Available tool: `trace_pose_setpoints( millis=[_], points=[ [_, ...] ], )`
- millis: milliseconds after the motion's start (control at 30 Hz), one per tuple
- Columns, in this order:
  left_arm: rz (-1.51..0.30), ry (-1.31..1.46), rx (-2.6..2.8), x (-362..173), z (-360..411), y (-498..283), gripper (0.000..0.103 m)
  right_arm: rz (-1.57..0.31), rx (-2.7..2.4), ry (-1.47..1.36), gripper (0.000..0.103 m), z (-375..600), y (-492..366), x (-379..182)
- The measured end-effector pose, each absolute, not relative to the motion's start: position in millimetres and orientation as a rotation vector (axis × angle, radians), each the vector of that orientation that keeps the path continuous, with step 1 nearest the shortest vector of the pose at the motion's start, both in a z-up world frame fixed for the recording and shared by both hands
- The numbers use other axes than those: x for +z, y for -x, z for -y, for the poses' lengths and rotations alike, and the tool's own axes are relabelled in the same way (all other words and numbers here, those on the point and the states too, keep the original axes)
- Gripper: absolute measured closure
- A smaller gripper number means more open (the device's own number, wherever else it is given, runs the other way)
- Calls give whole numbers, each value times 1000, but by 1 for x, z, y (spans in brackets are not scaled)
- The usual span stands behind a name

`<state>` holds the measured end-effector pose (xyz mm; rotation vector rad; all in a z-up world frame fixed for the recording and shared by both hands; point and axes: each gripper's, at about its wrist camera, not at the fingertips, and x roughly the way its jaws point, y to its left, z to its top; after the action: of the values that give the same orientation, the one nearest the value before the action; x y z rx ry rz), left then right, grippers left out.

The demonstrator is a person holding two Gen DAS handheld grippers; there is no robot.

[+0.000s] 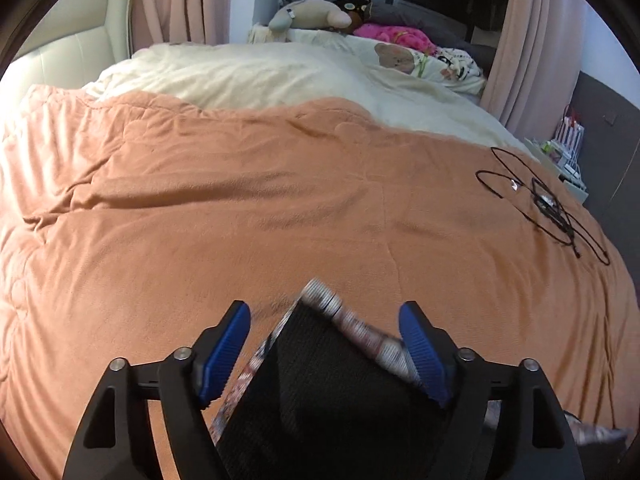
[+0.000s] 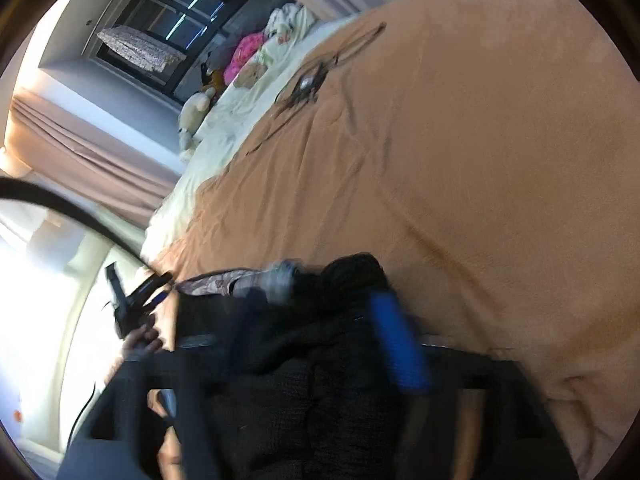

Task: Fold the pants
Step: 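Open both grippers to release the folded hem onto the shorts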

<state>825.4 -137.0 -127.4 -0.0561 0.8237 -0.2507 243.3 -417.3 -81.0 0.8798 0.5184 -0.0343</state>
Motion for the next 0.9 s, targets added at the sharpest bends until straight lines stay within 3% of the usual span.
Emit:
trace_pose_setpoints(
  millis=[600,900],
  points=[
    [-872,-23,-200,-103,46,-719,26,-666,-88,-737,15,394,-170,-55],
    [-920,5,-171,-95,8,-668,46,-689,-73,-768,16,395,-130,-48]
  ],
)
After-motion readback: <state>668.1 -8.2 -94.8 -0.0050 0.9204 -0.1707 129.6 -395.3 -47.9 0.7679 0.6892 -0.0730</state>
